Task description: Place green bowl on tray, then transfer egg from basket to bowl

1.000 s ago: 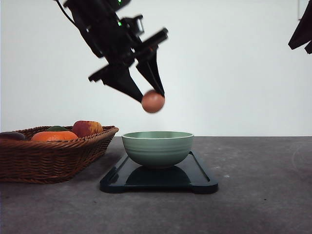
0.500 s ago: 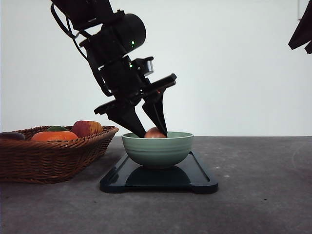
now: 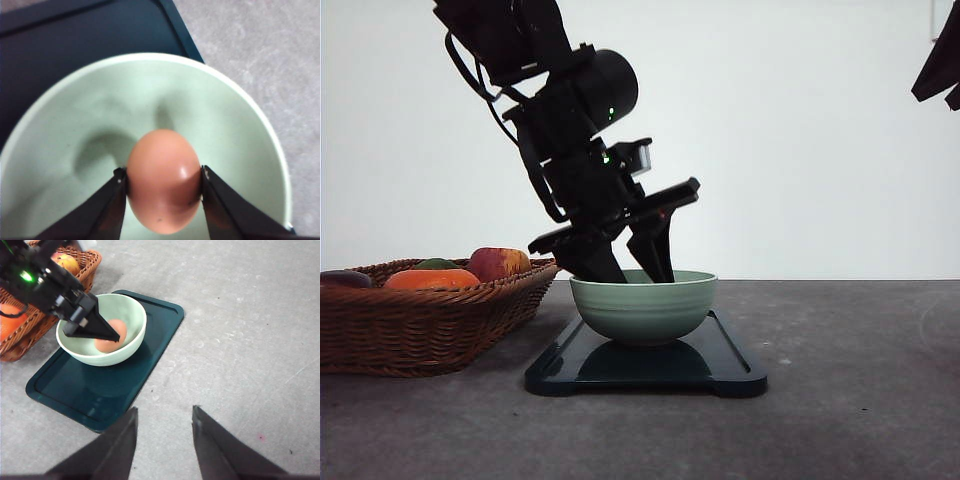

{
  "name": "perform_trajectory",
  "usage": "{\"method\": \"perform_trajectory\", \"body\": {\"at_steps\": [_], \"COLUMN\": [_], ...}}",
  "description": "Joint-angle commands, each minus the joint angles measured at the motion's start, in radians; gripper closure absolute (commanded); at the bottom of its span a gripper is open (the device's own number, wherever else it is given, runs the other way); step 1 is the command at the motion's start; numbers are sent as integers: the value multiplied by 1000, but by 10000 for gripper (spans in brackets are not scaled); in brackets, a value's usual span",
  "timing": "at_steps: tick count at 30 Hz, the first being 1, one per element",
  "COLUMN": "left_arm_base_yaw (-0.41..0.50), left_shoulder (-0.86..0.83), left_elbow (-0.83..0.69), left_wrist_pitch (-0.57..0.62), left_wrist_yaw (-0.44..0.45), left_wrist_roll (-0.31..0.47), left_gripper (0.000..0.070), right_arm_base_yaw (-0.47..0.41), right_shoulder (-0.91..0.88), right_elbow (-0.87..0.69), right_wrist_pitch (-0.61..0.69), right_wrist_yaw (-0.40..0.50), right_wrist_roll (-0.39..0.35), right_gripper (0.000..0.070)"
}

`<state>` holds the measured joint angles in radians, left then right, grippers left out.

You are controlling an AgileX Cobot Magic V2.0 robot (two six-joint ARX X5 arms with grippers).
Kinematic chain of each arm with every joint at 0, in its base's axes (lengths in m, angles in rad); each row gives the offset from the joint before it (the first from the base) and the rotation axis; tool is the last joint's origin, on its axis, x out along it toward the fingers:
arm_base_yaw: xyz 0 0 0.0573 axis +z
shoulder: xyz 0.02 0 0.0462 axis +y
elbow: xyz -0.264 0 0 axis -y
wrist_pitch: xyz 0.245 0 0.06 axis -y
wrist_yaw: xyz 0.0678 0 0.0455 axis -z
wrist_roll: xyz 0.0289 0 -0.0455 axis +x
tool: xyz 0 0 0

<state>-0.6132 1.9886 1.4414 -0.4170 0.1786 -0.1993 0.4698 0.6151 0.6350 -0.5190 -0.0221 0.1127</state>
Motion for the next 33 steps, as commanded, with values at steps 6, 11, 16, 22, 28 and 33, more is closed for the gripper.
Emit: {"method": "perform_trajectory", "body": {"at_steps": [6, 11, 16, 22, 28, 33], "left_arm_base_yaw": [-13, -13, -16, -16, -14, -12], "left_shoulder": [37, 31, 19, -47, -167, -289], "left_elbow": [24, 36, 78, 105, 105, 99], "left_wrist_pitch": [-1, -18, -60, -80, -168, -223], "left_wrist_yaw": [-3, -2, -2, -2, -3, -24], "left_wrist_roll": [7, 6, 7, 7, 0, 0], "left_gripper": [484, 378, 306, 231, 240, 284], "right_arm_base_yaw": [5, 5, 5, 5, 5, 5], "right_shoulder": [5, 5, 5, 5, 5, 5], "right_elbow": [5, 5, 5, 5, 5, 5], "right_wrist_pitch": [0, -9, -10, -10, -10, -10], "right_wrist_yaw": [4, 4, 4, 4, 4, 4], "right_wrist_roll": [12, 12, 12, 13, 14, 14], "right_gripper": [487, 486, 486, 486, 486, 486]}}
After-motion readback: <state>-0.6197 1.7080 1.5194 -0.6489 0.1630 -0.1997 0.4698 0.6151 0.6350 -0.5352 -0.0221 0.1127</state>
